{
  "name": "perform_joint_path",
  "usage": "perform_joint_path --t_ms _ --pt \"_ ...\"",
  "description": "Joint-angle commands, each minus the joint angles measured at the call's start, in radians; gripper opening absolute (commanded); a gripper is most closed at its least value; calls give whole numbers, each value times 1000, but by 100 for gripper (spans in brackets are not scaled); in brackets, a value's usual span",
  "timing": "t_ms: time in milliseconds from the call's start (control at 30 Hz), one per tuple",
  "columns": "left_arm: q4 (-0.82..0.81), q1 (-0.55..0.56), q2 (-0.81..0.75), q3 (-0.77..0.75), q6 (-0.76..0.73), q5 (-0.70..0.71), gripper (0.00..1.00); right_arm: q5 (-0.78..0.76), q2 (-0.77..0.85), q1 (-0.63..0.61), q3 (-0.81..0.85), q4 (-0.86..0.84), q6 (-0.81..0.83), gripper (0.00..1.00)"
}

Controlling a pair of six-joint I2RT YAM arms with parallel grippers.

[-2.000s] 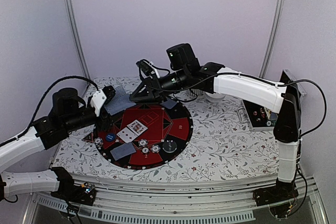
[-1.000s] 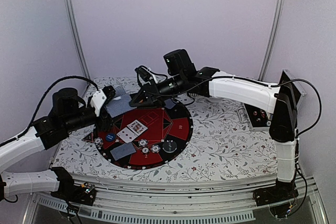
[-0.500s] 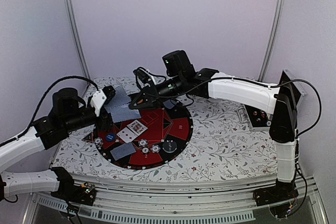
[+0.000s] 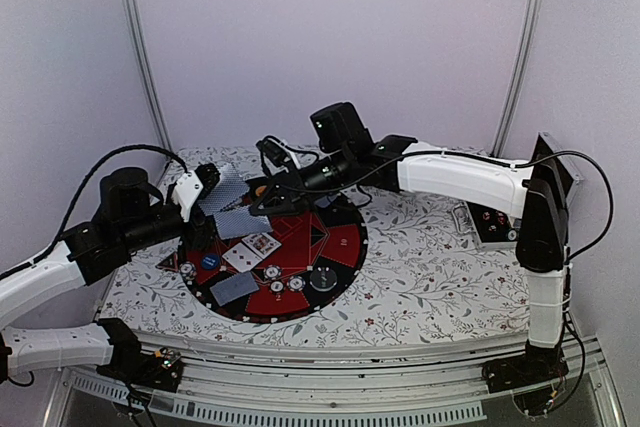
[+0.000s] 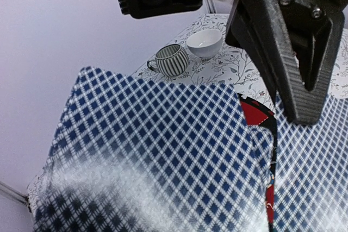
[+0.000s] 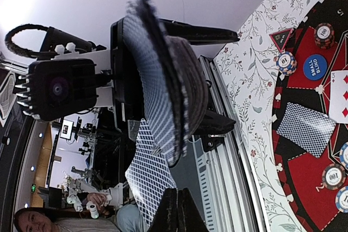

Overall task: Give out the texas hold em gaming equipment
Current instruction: Pick up the poker card from the face-down deck piles, then flop the poker card in the community card area.

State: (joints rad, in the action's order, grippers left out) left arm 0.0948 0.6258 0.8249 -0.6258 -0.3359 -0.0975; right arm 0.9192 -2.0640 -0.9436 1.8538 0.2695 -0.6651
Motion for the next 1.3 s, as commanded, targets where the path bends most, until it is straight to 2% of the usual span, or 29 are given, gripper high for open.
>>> perform_joint_path --t_ms 0,167,367,433,500,633,833,967,1100,1267 --pt "-10 -13 -10 -26 -1 -3 58 30 80 -6 -10 12 26 2" --pt "-11 -14 -10 -26 -2 0 57 56 121 -2 -7 102 92 1" --pt "-11 -14 -12 -26 -2 17 57 2 185 15 17 294 233 1" --pt "-12 -14 -13 -27 -2 27 58 -95 208 30 50 411 327 1" --pt "-14 -14 -15 -26 -3 33 58 -278 228 50 69 518 413 1" --pt "-19 -14 -19 -25 -2 51 58 -526 238 87 49 558 545 1" --pt "-26 -14 -29 -23 -4 77 58 -737 116 94 59 433 822 1" --pt "-26 -15 -30 -22 -7 86 58 -832 -3 100 109 307 941 1" --pt "-27 -18 -29 -22 -5 81 58 -874 -107 100 121 84 1047 1" --pt "-26 -20 -21 -23 -5 81 58 -895 -226 98 133 -97 1167 1"
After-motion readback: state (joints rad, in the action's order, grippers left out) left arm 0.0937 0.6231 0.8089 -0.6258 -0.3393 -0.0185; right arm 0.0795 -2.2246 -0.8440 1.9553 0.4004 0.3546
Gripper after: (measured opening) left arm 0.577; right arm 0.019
